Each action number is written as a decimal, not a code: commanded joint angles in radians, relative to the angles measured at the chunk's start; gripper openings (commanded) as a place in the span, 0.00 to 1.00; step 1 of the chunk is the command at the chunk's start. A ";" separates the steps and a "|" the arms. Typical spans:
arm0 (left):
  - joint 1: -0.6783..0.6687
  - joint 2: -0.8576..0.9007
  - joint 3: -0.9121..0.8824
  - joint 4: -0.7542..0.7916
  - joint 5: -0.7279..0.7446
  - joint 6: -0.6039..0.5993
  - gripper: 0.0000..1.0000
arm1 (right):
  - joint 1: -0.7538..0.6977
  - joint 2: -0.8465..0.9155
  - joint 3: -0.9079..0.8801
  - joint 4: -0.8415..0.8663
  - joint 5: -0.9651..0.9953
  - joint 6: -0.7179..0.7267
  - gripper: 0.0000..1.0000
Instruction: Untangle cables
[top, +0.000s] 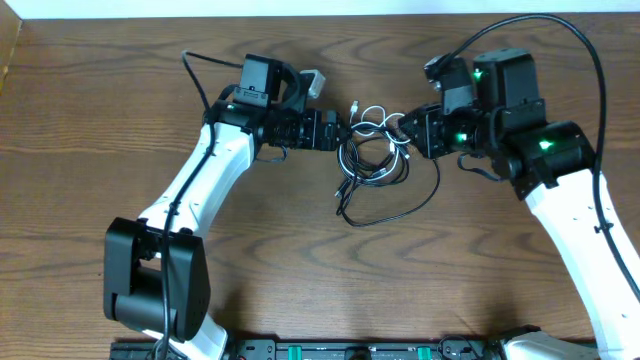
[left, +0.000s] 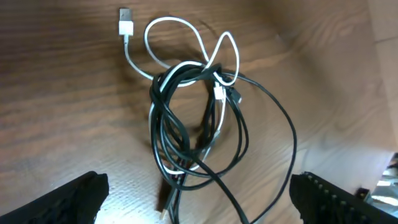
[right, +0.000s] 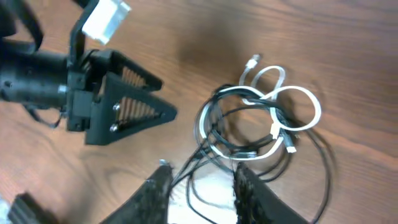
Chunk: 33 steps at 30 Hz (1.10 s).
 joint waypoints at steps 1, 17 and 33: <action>-0.011 0.068 0.050 -0.013 -0.075 0.086 0.99 | -0.051 0.004 0.005 -0.011 0.018 0.025 0.34; -0.100 0.323 0.188 0.017 -0.192 0.146 0.96 | -0.157 0.005 0.005 -0.105 0.008 -0.015 0.46; -0.143 0.354 0.188 -0.011 -0.301 0.135 0.20 | -0.155 0.018 0.004 -0.098 0.011 -0.021 0.52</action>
